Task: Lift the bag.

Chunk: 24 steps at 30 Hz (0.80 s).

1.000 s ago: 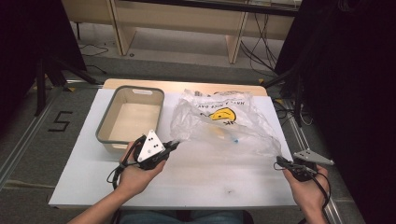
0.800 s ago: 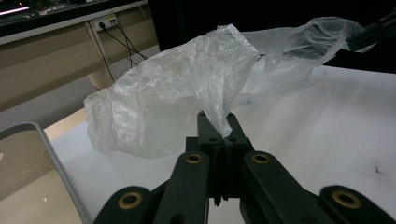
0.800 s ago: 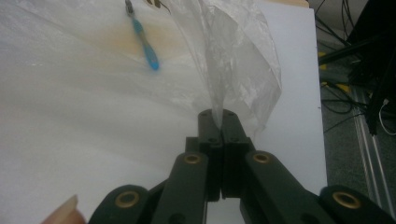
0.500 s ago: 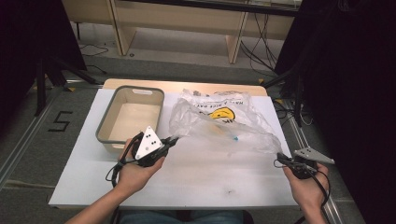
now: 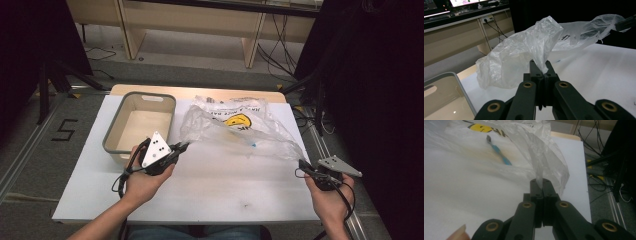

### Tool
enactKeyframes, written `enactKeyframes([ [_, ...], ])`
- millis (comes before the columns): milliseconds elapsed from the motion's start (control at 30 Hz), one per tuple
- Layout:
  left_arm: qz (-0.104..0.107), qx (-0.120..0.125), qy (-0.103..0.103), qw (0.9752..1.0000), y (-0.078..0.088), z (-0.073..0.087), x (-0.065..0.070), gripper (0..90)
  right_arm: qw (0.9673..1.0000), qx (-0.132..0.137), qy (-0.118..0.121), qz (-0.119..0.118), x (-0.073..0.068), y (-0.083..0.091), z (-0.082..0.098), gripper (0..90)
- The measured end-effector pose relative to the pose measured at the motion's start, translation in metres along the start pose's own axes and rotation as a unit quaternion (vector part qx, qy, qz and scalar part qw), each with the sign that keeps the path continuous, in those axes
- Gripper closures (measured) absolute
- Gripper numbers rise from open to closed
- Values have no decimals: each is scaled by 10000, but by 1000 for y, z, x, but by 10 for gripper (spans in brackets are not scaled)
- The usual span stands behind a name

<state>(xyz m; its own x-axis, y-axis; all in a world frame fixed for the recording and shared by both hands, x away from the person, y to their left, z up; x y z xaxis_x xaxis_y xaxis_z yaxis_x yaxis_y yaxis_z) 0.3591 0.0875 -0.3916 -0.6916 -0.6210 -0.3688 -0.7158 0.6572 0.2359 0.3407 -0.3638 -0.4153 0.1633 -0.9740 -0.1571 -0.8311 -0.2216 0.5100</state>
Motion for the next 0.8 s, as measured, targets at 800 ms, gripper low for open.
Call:
enactKeyframes([
  [800, -252, 278, -6, 9993, 1, -12, -10, 895, 9967, 801, 114, 84, -8, 11, -16, 900],
])
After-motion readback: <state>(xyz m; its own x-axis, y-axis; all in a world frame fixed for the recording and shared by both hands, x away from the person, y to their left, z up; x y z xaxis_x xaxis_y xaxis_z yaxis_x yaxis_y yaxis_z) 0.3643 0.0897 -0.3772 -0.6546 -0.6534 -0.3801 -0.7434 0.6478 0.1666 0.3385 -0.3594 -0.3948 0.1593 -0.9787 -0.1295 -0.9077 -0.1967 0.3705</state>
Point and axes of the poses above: each handheld gripper's, and its own axes: y roughly backward along the jaws, z roughly out of its underside, x roughly to its right, the point moved 1 cm from there along -y, roughly forward along the jaws, and after that the axes turned 15 degrees about -y, right-handed, at the moved point
